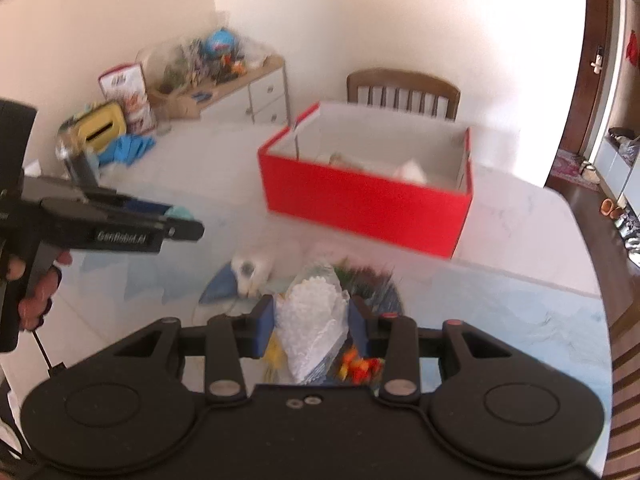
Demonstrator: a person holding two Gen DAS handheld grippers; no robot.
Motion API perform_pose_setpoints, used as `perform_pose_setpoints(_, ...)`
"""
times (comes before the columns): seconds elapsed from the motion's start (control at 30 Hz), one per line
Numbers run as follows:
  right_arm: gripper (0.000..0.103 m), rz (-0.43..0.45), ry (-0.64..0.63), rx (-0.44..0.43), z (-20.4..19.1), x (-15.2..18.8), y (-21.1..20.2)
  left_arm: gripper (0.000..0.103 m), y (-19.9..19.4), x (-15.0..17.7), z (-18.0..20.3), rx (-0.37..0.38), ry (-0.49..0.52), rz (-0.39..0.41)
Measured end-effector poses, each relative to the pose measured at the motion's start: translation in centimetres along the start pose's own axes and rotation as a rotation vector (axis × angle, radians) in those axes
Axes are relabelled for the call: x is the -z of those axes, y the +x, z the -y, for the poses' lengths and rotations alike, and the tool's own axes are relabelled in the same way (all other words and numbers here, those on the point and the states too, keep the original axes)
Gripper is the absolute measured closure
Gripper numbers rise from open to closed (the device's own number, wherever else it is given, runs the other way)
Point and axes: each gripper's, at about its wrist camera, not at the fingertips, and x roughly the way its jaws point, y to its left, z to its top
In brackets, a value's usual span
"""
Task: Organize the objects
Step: 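Grasp the teal soap with the left tool while the right grasps the bead bag, then carry the teal soap with the left tool while the right carries the bead bag into the box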
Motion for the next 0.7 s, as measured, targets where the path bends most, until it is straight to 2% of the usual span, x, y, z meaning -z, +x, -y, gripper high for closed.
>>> perform_pose_setpoints(0.33, 0.065, 0.092, -0.004, 0.051, 2.6, -5.6, -0.1, 0.064, 0.0, -6.4, 0.0, 0.063, 0.069, 0.026)
perform_pose_setpoints(0.7, 0.065, 0.102, 0.03, 0.079, 4.6, -10.6, 3.6, 0.064, 4.0, -11.2, -0.4, 0.082, 0.125, 0.023)
